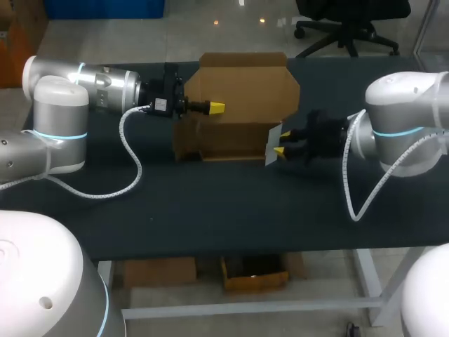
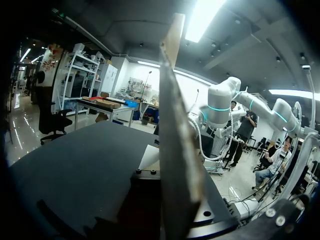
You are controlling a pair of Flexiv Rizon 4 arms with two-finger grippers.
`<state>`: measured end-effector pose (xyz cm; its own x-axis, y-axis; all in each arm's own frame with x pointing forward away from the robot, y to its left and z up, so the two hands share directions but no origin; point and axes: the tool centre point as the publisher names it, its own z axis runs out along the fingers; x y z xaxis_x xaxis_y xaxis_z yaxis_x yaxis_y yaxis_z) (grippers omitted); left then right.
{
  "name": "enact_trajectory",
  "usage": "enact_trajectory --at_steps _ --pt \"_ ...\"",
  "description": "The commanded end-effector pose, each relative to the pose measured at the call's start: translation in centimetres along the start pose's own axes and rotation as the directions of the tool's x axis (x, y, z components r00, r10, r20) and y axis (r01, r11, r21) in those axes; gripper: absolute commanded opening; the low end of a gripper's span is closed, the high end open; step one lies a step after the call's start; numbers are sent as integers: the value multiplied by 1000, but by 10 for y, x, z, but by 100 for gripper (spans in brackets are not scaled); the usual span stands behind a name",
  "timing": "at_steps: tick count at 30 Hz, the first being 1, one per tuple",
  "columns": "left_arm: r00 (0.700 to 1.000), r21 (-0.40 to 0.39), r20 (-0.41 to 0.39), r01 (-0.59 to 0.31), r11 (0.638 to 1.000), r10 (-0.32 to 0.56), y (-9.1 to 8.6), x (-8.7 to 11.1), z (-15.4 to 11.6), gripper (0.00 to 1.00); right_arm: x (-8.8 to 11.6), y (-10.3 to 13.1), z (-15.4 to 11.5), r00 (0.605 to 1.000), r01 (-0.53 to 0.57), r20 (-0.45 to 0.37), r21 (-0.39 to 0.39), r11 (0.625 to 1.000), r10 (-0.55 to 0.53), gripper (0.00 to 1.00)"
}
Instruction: Assemble the packaging by folding the flat box into shape, placing the metal phone stand inside, and closing the box properly
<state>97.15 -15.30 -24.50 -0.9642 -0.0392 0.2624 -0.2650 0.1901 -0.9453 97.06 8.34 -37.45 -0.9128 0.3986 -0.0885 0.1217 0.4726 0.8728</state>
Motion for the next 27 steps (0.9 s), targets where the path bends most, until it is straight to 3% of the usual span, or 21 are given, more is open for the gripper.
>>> enact_trajectory --at_steps 1,27 --pt "1000 -1 -2 0 1000 0 4 -1 2 0 5 1 6 999 -7 43 2 1000 7 42" --pt "1000 -1 -2 0 1000 0 4 -1 2 0 -7 13 13 976 -78 206 5 997 76 39"
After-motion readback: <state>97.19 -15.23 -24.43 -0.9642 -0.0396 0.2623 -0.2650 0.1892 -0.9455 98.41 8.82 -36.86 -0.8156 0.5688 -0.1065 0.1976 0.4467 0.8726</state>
